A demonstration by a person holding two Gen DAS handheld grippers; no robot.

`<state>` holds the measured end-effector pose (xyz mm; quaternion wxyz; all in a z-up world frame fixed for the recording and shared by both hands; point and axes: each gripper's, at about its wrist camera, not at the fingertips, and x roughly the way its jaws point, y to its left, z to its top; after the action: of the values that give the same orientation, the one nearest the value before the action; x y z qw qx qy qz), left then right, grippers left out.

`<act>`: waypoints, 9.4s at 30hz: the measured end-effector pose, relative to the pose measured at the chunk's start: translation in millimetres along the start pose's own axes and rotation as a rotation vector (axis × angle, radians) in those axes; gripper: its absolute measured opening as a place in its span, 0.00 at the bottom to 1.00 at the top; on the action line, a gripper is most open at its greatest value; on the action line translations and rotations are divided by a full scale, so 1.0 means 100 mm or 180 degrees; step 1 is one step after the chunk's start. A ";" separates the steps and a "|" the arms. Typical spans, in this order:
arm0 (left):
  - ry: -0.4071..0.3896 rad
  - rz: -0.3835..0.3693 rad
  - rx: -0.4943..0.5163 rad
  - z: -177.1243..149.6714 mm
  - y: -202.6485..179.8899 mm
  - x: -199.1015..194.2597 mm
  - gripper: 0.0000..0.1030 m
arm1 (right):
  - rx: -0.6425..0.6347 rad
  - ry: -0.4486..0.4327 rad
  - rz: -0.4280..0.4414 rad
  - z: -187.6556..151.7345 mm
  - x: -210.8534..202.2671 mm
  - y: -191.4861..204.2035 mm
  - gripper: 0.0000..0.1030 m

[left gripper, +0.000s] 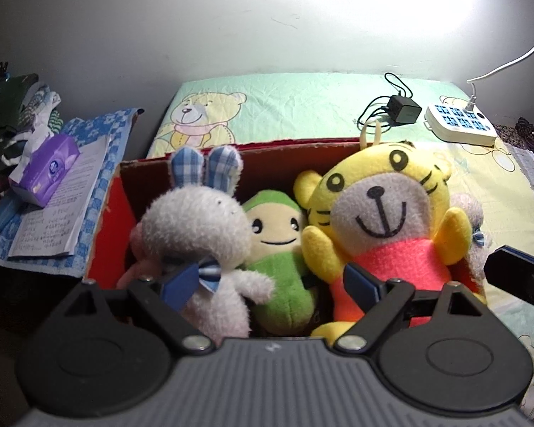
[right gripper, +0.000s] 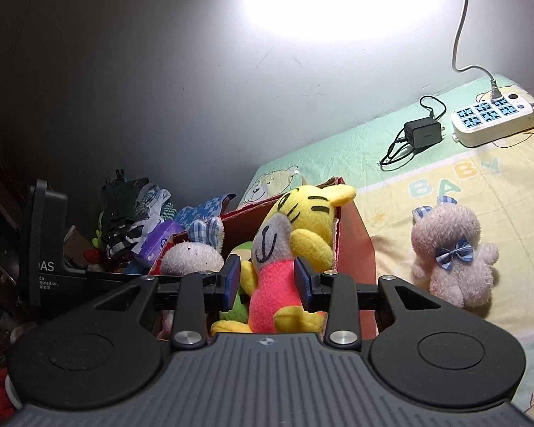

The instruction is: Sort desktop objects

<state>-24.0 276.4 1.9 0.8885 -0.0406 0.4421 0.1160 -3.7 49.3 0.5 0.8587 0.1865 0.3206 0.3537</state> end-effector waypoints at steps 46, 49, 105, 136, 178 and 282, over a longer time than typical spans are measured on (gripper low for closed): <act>0.0024 -0.0403 0.0401 0.05 -2.34 0.76 0.85 | 0.1319 0.0356 -0.0020 0.44 -0.26 -2.39 0.41; 0.0090 -0.0390 0.0282 0.07 -2.27 0.90 0.85 | 0.1334 0.0477 0.0059 0.44 -0.10 -2.43 0.41; -0.0140 -0.1090 0.0587 -0.25 -2.45 0.31 0.80 | 0.1105 0.0480 0.0405 0.35 -0.46 -1.86 0.53; -0.1096 -0.0862 0.0727 -0.12 -0.15 -0.33 0.82 | 0.0322 -0.0383 0.0817 0.03 0.25 0.23 0.52; -0.0585 -0.1203 0.0615 -0.40 0.57 -0.07 0.90 | 0.0003 0.0202 0.0057 -0.23 0.67 0.51 0.57; 0.0687 0.0351 -0.0203 -0.99 -0.66 -0.12 1.00 | -0.0538 0.1072 -0.0970 -0.43 0.00 -0.18 0.58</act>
<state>-91.4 193.2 -50.4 0.8263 -0.0567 0.5328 0.1737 -24.2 41.2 -40.4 0.8491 0.0019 0.4529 0.2718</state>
